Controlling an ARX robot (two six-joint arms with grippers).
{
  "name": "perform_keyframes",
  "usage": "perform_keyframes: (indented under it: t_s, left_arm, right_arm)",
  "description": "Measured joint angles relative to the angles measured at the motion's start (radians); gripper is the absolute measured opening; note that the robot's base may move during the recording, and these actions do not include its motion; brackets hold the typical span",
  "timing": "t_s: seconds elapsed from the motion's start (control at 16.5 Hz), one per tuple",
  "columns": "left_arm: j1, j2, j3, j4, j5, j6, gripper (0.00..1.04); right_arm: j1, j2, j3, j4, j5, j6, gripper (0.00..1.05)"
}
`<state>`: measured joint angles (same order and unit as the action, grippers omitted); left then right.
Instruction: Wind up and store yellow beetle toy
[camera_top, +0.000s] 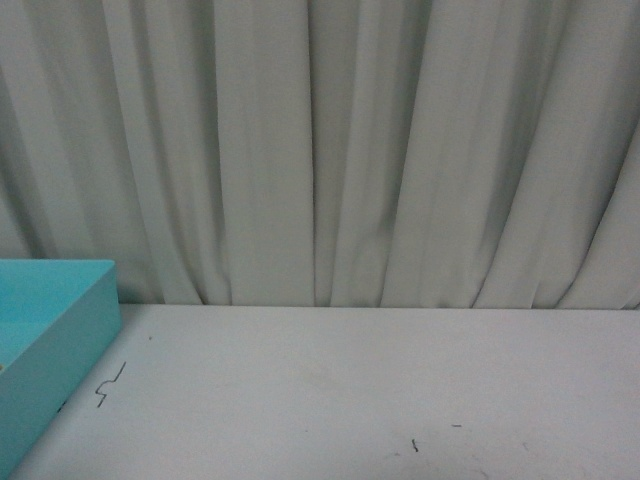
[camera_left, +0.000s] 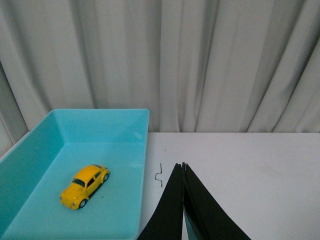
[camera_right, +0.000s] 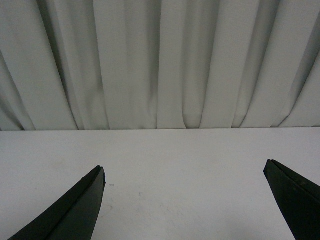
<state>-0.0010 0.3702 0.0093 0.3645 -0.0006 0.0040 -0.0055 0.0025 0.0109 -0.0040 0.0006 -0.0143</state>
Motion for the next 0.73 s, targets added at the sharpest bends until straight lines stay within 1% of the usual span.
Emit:
perform_keyframes:
  t_s: [0.43,0.61,0.73]
  left_arm:
    - [0.0,-0.164,0.0,-0.158,0.0,0.0,0.02]
    - [0.0,-0.2,0.0,-0.193,0.0,0.0,0.02]
    - [0.0,-0.356,0.0,-0.372,0.0,0.0,0.02]
  right_arm:
    - [0.0,0.0,0.0,0.0,0.0,0.0,0.98]
    - [0.0,0.0,0.0,0.0,0.0,0.0,0.98]
    - [0.0,0.0,0.0,0.0,0.001,0.0,0.98]
